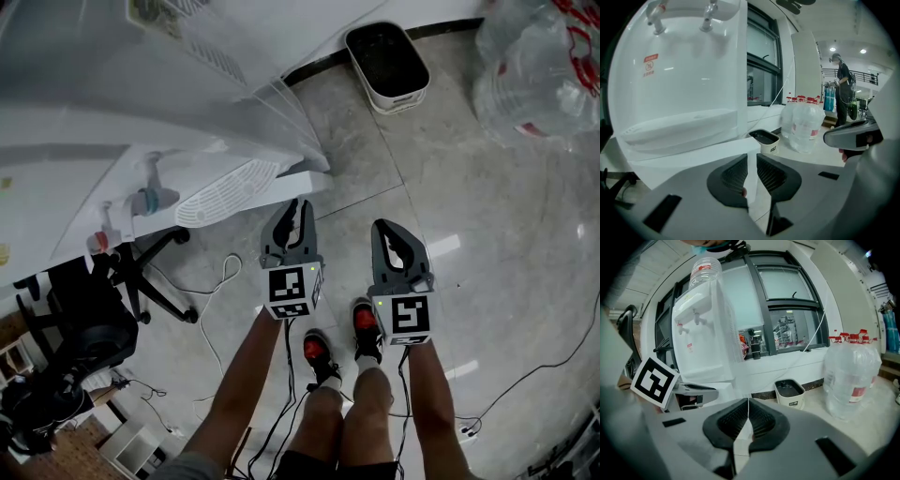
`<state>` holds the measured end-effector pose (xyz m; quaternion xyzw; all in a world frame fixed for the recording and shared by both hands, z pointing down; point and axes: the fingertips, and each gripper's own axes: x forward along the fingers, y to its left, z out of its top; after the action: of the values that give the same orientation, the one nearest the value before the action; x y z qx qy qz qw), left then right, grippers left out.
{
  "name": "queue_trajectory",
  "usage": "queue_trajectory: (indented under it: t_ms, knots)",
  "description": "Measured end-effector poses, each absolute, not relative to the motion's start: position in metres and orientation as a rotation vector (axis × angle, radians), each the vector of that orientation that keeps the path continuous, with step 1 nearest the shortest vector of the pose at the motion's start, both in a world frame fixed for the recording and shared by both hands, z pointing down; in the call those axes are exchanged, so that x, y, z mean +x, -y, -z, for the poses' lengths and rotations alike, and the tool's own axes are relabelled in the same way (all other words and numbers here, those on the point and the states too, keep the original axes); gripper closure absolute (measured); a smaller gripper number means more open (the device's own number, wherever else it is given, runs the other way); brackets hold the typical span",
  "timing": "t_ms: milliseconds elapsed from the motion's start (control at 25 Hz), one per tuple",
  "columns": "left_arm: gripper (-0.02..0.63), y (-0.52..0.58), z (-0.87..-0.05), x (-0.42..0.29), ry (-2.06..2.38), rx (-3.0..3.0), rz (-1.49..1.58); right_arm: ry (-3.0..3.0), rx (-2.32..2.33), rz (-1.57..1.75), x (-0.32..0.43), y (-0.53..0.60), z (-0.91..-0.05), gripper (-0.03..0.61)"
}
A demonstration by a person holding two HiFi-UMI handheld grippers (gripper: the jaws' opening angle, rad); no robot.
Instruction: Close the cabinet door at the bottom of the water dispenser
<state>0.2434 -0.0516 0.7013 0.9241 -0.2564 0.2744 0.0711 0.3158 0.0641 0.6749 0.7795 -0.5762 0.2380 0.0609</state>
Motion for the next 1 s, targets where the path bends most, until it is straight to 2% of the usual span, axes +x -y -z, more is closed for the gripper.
queue_trajectory:
  t_ms: [1000]
  knots:
    - [0.534, 0.096, -0.701, 0.261, 0.84, 2.804, -0.826, 1.72, 2.386, -0.697, 0.336, -0.049, -0.676, 0.557]
